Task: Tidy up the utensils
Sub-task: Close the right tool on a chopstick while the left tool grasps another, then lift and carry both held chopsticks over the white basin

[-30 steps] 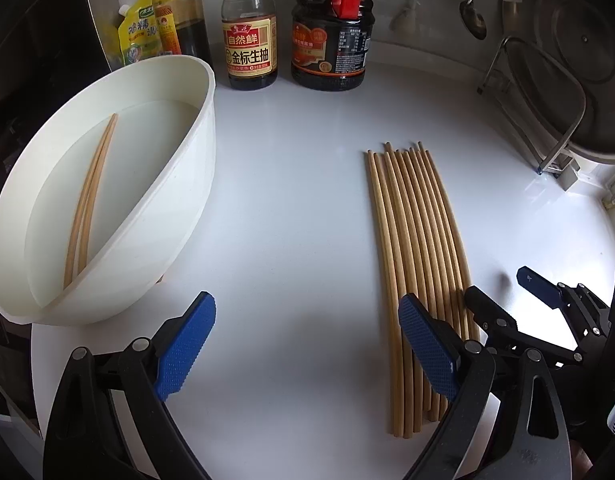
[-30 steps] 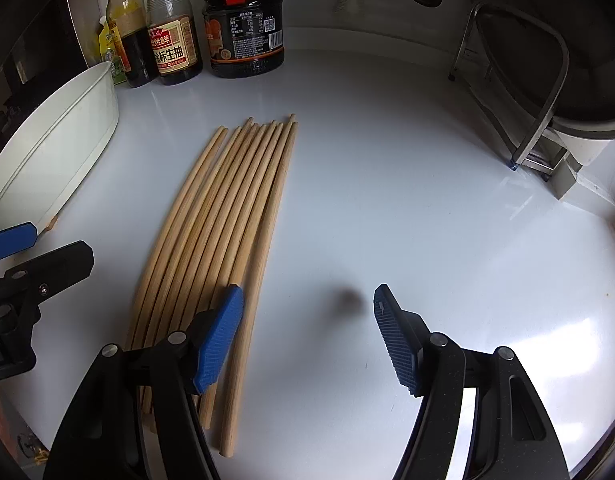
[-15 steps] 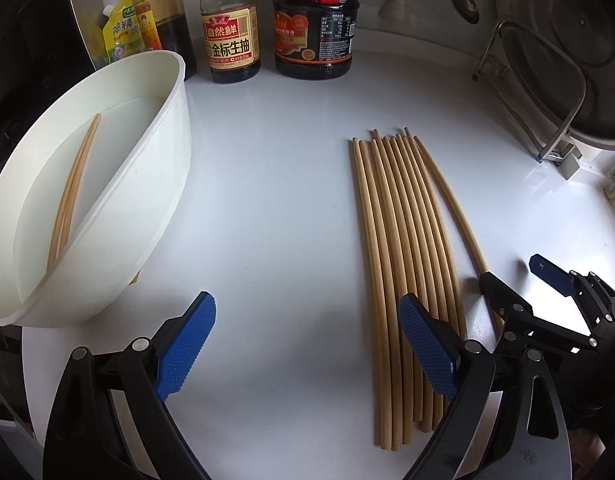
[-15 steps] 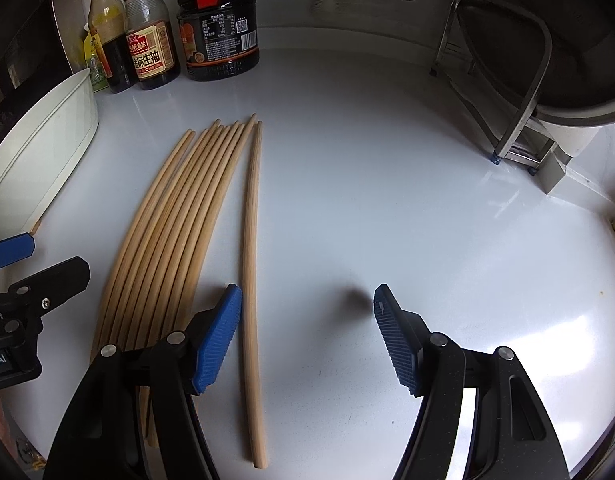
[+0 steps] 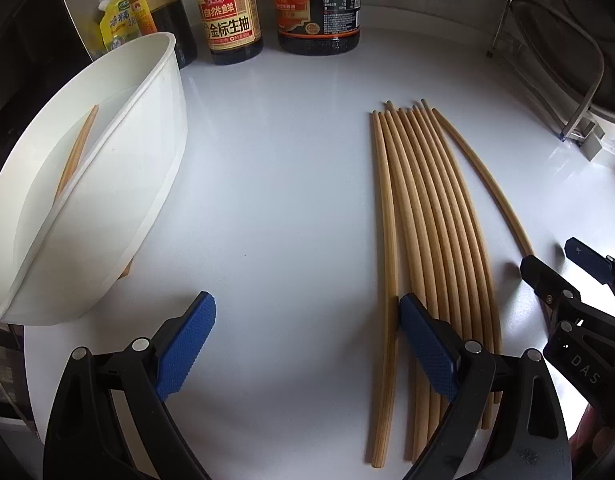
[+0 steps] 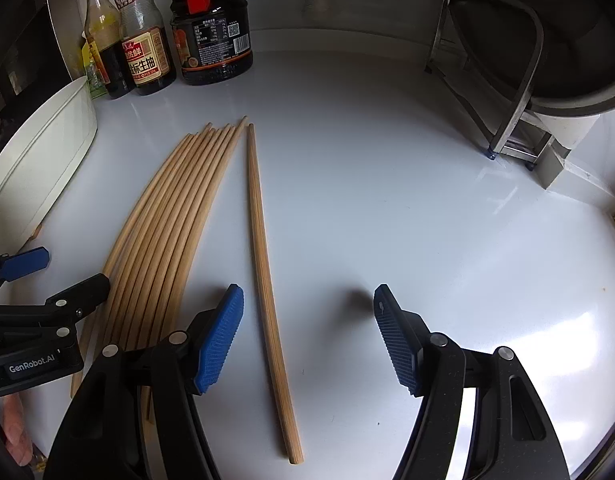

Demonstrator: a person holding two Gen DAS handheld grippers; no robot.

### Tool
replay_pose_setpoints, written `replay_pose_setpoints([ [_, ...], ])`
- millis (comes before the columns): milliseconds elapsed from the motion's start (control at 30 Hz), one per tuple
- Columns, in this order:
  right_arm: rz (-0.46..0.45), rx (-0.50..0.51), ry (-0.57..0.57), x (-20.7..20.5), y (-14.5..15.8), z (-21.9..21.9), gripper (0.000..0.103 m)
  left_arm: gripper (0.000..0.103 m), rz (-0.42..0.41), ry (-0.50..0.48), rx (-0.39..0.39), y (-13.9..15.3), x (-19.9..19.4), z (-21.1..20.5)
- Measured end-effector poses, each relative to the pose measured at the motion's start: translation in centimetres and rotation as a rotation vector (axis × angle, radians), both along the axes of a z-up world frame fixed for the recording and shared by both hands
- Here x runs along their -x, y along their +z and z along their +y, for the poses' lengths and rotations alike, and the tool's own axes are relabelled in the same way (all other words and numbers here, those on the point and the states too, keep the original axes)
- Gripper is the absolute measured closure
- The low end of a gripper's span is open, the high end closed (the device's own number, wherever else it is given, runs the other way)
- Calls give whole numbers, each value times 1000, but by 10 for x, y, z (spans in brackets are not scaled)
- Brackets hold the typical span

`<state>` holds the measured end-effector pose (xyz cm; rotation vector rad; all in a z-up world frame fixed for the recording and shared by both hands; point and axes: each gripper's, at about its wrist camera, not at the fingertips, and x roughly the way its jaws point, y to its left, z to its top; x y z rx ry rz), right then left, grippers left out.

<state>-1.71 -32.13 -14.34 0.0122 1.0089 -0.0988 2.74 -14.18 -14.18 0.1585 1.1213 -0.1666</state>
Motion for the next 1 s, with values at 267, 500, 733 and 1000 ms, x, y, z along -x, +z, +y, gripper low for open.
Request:
replay_pose_setpoints([
  [267, -14, 3, 9, -7, -1, 0, 38, 9, -10, 14, -4, -1, -7, -1],
  [500, -27, -4, 69, -13, 0, 7, 53, 25, -13, 3, 27, 2, -8, -5],
  [733, -17, 16, 133, -15, 2, 22, 96, 88, -19, -66, 40, 8, -1, -17],
  [1000, -10, -73, 106, -10, 5, 14, 97, 96, 16, -72, 66, 13, -1, -12],
])
